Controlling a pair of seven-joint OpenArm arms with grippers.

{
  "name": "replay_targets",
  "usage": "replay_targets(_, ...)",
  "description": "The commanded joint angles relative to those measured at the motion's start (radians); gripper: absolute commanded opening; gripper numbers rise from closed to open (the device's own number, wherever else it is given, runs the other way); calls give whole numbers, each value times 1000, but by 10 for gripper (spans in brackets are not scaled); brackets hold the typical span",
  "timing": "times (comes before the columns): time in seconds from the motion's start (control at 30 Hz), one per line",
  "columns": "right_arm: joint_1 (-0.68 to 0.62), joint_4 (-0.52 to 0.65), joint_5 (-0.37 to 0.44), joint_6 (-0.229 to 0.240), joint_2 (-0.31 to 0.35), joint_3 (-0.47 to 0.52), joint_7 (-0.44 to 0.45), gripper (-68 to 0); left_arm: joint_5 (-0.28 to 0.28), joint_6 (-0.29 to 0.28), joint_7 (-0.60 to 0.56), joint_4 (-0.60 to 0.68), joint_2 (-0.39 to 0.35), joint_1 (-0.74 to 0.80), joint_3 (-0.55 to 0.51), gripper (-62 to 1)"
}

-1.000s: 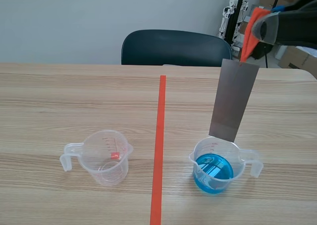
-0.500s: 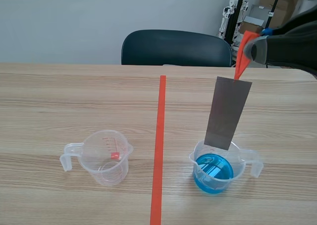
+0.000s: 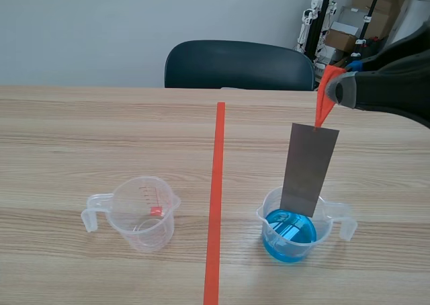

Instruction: Do the redox reaction experiment. lower the plate into the blue solution

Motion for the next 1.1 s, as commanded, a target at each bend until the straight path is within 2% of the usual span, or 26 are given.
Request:
replay_targets(0.0,1,-11,8,12,-10,12,18,-677,-12,-17,-46,11,-5,8,2,-132)
replay_targets(0.73,0,-132,-68,12,-128,12,18,-677,-13,-43,-46,11,-6,8,2,-131)
replay_targets(0.93,-10,-132,-106,12,-155,12,21,-677,-14,-43,-46,11,-6,8,2,-131)
replay_targets(1.07,-34,-132,-161,12,-166,12,58,-677,-14,-43,-46,11,-6,8,2,-131)
